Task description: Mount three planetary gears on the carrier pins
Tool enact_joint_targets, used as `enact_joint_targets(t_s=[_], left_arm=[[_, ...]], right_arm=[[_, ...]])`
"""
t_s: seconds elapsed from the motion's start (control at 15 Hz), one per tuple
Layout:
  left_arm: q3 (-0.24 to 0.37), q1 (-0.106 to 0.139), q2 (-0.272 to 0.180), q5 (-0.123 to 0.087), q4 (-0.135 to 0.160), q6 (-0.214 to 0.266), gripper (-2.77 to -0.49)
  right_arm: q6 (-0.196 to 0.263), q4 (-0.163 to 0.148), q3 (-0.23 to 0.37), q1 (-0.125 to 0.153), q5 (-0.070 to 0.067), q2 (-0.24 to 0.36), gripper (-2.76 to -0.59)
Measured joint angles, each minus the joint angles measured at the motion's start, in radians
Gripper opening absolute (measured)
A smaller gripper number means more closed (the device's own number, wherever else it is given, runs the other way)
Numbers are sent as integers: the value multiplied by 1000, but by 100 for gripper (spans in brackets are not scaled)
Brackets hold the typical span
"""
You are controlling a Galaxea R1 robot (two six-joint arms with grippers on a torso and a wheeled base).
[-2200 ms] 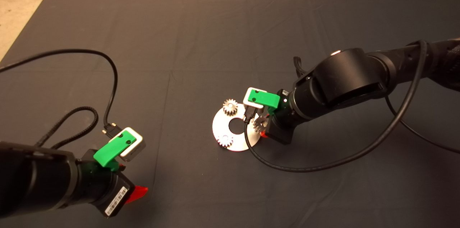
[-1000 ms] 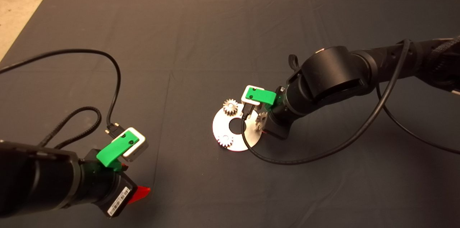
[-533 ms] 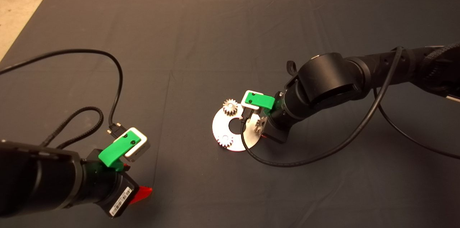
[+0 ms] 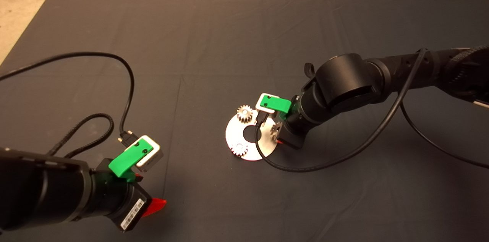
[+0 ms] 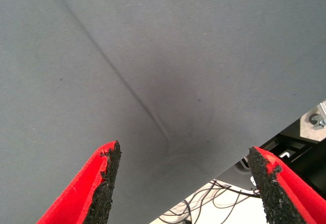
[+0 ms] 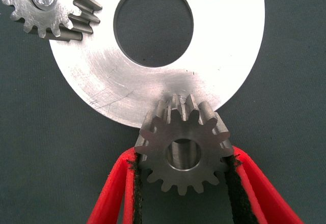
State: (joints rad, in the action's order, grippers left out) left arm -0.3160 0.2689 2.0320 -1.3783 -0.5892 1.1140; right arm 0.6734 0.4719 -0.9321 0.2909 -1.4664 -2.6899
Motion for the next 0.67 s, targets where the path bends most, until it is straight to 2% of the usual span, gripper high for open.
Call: enact_joint_targets(t_s=[0.47, 0.67], left_arm=[[0, 0, 39, 1, 0, 24, -153], [0, 0, 39, 0, 0, 24, -153]], right_arm=[[0, 0, -4, -9, 4, 0, -247], [0, 0, -7, -11, 8, 0, -247]])
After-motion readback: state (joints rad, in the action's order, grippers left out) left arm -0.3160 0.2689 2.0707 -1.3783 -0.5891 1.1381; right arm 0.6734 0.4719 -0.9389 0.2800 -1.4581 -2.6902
